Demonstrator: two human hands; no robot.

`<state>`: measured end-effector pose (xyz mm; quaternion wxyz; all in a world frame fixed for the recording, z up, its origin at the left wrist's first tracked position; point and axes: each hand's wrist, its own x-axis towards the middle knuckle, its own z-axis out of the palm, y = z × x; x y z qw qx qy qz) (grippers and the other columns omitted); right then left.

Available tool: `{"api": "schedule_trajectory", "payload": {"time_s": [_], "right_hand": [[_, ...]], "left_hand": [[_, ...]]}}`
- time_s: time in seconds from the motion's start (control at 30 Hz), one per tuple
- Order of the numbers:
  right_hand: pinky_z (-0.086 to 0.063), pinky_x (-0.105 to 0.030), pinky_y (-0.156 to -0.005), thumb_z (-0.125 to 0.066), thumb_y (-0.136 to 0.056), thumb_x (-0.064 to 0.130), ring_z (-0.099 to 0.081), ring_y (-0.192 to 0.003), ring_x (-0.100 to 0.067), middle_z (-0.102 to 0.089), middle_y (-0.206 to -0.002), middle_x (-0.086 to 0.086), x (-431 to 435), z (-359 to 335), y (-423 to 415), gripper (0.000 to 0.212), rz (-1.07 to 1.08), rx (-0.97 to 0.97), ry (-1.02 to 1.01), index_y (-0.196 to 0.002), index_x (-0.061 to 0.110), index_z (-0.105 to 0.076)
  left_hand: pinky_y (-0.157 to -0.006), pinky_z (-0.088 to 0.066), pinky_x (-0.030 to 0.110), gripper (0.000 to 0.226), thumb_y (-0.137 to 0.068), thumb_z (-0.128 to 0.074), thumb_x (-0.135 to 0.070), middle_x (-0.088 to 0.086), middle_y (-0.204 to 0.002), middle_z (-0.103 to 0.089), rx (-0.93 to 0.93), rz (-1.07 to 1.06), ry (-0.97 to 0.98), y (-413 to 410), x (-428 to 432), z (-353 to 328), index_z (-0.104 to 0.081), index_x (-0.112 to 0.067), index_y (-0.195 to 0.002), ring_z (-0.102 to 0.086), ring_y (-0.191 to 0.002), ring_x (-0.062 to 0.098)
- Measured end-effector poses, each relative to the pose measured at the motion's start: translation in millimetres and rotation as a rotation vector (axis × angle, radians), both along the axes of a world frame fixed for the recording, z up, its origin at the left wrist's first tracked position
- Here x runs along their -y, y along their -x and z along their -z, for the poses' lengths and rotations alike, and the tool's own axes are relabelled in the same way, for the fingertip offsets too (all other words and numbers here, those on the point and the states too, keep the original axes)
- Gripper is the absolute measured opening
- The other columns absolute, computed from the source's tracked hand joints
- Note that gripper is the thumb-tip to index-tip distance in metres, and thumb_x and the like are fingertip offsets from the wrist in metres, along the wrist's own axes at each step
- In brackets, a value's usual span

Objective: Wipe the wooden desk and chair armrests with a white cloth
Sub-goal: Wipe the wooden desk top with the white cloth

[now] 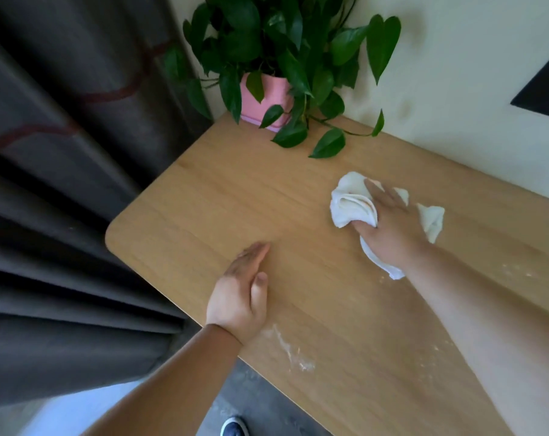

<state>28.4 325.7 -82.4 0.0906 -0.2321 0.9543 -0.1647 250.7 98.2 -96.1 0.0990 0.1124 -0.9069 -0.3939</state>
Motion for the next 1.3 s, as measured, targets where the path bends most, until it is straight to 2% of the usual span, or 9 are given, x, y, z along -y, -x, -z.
{"api": "schedule_trajectory", "payload": {"time_s": [0.23, 0.4, 0.47, 0.57, 0.7, 0.8, 1.1, 1.2, 1.3], "right_hand": [[-0.014, -0.055, -0.122, -0.049, -0.085, 0.039, -0.034, -0.151, -0.025, -0.048, -0.157, 0.008, 18.5, -4.2, -117.7, 0.051, -0.257, -0.009, 0.120, -0.134, 0.042, -0.064], [-0.018, -0.040, -0.124, -0.046, -0.078, 0.041, -0.036, -0.145, -0.005, -0.056, -0.147, 0.020, 8.5, -10.0, -190.3, 0.055, -0.272, 0.305, 0.314, -0.129, 0.041, -0.067], [-0.049, -0.034, -0.097, -0.049, -0.080, 0.049, -0.064, -0.104, -0.001, -0.074, -0.104, 0.013, 5.2, -24.7, -184.7, 0.033, 0.049, 0.516, 0.472, -0.102, 0.038, -0.072], [-0.042, -0.027, -0.049, -0.048, -0.074, 0.065, -0.049, -0.044, -0.001, -0.054, -0.048, 0.014, 9.4, -40.5, -148.7, 0.034, 0.257, 0.431, 0.529, -0.065, 0.034, -0.059], [-0.045, -0.033, -0.087, -0.050, -0.090, 0.054, -0.061, -0.116, -0.026, -0.069, -0.109, 0.012, 57.1, -31.7, -113.7, 0.027, 0.064, 0.400, 0.458, -0.105, 0.036, -0.064], [-0.010, -0.046, -0.125, -0.048, -0.100, 0.051, -0.004, -0.157, -0.031, -0.019, -0.170, 0.012, 106.4, -13.5, -122.7, 0.058, -0.254, 0.474, 0.207, -0.156, 0.049, -0.031], [-0.017, -0.035, -0.124, -0.040, -0.078, 0.046, -0.020, -0.151, -0.002, -0.052, -0.147, 0.024, 60.2, -2.5, -172.5, 0.066, -0.669, 0.521, 0.235, -0.138, 0.035, -0.063], [-0.027, -0.028, -0.116, -0.045, -0.079, 0.040, -0.032, -0.141, 0.009, -0.060, -0.133, 0.026, 11.9, -7.5, -181.9, 0.049, -0.623, 0.674, 0.286, -0.119, 0.048, -0.071], [-0.045, -0.034, -0.080, -0.051, -0.079, 0.036, -0.058, -0.089, -0.009, -0.063, -0.081, 0.018, -18.1, -19.6, -176.2, 0.021, -0.489, 0.801, 0.415, -0.070, 0.038, -0.070]], "left_hand": [[-0.118, -0.038, 0.038, 0.061, -0.095, -0.031, -0.029, 0.013, -0.149, -0.058, -0.016, -0.033, -0.005, -3.5, -5.3, -3.0, -0.056, -0.004, -0.145, -0.049, -0.142, 0.025], [-0.114, -0.041, 0.030, 0.061, -0.094, -0.028, -0.031, 0.000, -0.142, -0.064, -0.026, -0.212, -0.230, -16.4, -10.4, -7.7, -0.063, -0.014, -0.140, -0.052, -0.137, 0.008], [-0.113, -0.040, 0.027, 0.058, -0.095, -0.027, -0.029, -0.010, -0.135, -0.067, -0.063, -0.321, -0.297, -24.8, -8.4, -9.3, -0.065, -0.017, -0.138, -0.052, -0.133, -0.002], [-0.115, -0.038, 0.027, 0.058, -0.097, -0.025, -0.029, -0.009, -0.135, -0.067, -0.132, -0.499, -0.347, -44.0, -4.9, -10.9, -0.065, -0.018, -0.137, -0.053, -0.133, 0.000], [-0.124, -0.029, 0.044, 0.057, -0.101, -0.023, -0.025, 0.002, -0.149, -0.058, -0.117, -0.599, -0.316, -69.0, -11.9, -3.0, -0.062, -0.014, -0.141, -0.042, -0.146, 0.014], [-0.125, -0.026, 0.046, 0.056, -0.100, -0.024, -0.023, 0.004, -0.154, -0.053, -0.145, -0.691, -0.405, -73.5, -19.3, 1.6, -0.059, -0.014, -0.144, -0.037, -0.150, 0.016], [-0.121, -0.035, 0.032, 0.057, -0.100, -0.026, -0.023, -0.004, -0.153, -0.054, -0.307, -0.868, -0.659, -92.0, -57.4, 6.3, -0.050, -0.014, -0.150, -0.046, -0.143, 0.007], [-0.103, -0.049, 0.029, 0.044, -0.096, -0.038, -0.023, 0.002, -0.128, -0.067, -0.341, -1.182, -1.109, -110.0, -86.4, 19.7, -0.064, -0.015, -0.130, -0.060, -0.124, 0.012], [-0.085, -0.056, 0.040, 0.044, -0.097, -0.034, -0.022, 0.018, -0.113, -0.072, 0.001, -1.239, -1.582, -125.5, -111.6, 31.8, -0.065, 0.000, -0.119, -0.068, -0.109, 0.033]]}}
